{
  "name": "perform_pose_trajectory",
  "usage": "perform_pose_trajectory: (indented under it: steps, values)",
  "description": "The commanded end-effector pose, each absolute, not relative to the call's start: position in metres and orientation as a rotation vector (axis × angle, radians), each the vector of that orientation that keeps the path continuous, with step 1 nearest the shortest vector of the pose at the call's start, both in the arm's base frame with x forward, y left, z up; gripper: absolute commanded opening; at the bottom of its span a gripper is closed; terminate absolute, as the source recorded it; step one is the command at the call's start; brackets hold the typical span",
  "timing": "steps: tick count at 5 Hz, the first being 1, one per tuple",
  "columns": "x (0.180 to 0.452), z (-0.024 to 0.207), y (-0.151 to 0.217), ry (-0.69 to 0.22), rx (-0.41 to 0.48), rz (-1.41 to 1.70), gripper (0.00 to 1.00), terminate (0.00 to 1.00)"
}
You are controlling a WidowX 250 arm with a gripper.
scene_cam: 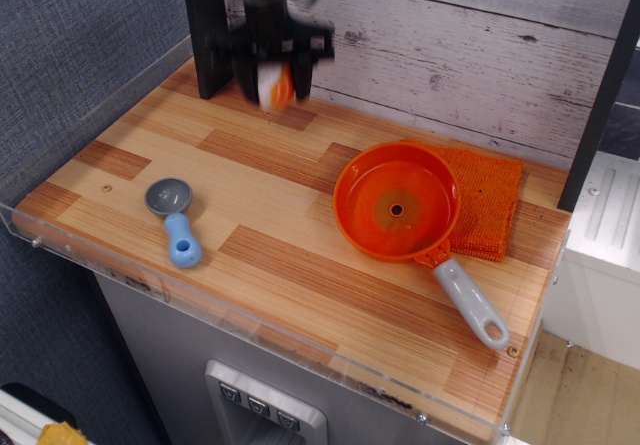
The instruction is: Move the food item to the lower middle of the table
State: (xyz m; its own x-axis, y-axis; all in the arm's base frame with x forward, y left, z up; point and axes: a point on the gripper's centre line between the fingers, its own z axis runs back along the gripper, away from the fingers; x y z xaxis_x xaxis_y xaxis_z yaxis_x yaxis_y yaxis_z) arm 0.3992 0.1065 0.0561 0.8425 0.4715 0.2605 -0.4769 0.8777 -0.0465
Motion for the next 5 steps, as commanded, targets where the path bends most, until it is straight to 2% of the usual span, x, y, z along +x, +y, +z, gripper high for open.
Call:
perform_pose_trajectory:
  steps: [1, 3, 5]
  values:
    - [0.387, 0.137, 0.085, -0.422, 0.0, 0.392, 0.0, 0.0]
    - [0.343, 0.142, 0.049, -0.358, -0.02, 0.301, 0.0, 0.0]
    - [0.313, 0.131, 0.026, -0.314, -0.027, 0.192, 0.0, 0.0]
